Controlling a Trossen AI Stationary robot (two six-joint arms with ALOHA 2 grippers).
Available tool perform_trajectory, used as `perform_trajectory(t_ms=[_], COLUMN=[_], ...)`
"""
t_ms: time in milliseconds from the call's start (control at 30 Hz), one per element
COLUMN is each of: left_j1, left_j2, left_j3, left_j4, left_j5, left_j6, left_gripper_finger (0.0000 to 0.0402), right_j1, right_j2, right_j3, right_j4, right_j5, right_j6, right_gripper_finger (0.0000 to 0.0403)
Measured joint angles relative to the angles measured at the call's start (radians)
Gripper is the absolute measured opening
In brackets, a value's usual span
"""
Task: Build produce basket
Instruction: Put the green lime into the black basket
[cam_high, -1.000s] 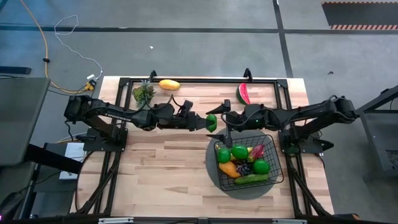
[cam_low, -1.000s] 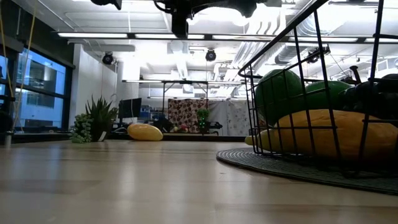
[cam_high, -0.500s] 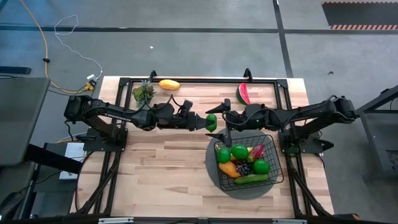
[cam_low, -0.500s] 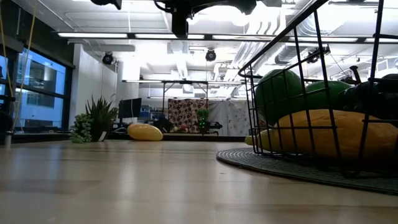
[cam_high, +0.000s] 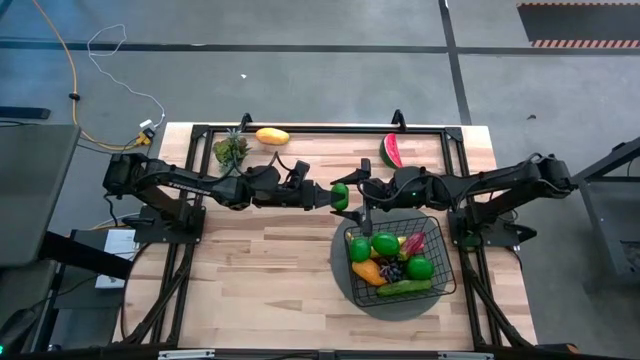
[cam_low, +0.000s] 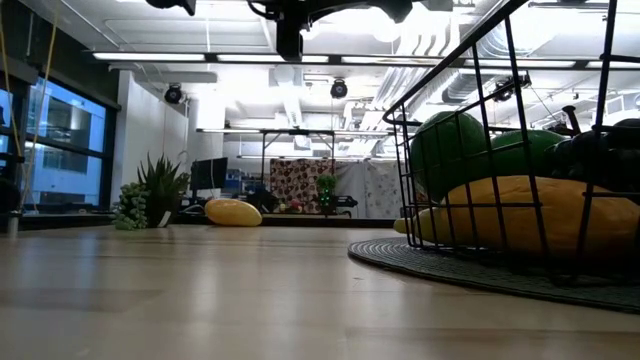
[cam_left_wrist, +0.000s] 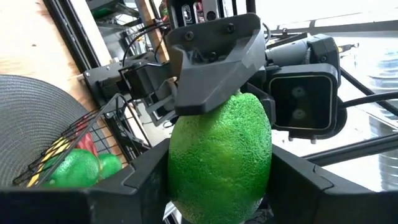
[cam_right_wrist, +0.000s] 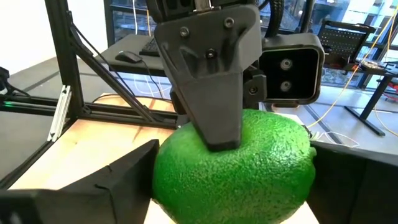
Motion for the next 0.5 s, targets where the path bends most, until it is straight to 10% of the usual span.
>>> perform_trajectory(t_ms=[500], left_j1=[0.003], left_j2=[0.0], left_j3=[0.0], left_j4=[0.073], left_j5=[-0.01], left_j6=[0.131], left_gripper_finger=[0.0247], right_j1=[0.0], right_j2=[-0.001], right_j3=[-0.001], right_j4=[-0.006], right_j5=[0.0], right_j6=[-0.002], right_gripper_finger=[0.0291])
